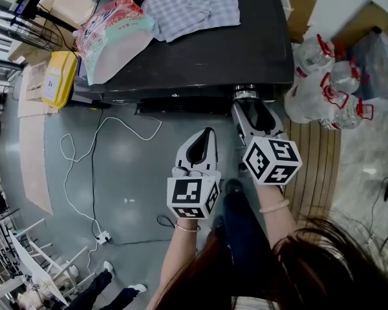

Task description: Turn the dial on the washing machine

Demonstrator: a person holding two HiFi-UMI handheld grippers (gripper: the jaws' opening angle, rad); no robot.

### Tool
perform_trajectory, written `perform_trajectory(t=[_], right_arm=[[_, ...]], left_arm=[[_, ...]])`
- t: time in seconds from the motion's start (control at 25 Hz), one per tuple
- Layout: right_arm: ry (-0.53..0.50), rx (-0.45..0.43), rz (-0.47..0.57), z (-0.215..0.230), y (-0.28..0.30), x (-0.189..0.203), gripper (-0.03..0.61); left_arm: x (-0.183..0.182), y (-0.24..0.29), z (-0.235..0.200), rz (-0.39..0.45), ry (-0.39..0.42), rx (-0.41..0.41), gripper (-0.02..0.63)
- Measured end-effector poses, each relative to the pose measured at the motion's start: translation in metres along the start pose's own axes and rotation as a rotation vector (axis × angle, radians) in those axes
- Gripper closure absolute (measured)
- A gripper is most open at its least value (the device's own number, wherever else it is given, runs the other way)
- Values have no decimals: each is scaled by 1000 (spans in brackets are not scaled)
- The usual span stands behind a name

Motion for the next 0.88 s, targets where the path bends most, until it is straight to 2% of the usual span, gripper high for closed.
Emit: perform_trajectory(t=[0.24, 0.36, 0.44, 0.64, 0.88], right_arm=[[-267, 48, -17, -6, 0, -4, 287], [-342, 54, -36, -9, 3, -4, 267], [-356, 73, -35, -8, 4, -5, 269], [-278, 67, -18, -6, 3, -5, 287], [-6, 2, 14, -2, 3, -4, 287]], left_arm=[[1, 2, -1, -4, -1, -2, 598], [1, 3, 0, -7, -1, -1, 598], [2, 5, 0, -7, 0, -1, 598], [2, 5, -1, -8, -2, -3, 598], [2, 6, -1, -10, -5, -2, 598]])
Point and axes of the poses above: the fingertips, and each gripper's own axes: y forward along the fingers, z to its right, x out of its underside, the point moved 4 cm from there along -y, backward along the fingers, and after that the axes turned 2 degrees about z, right-handed, at the moved point
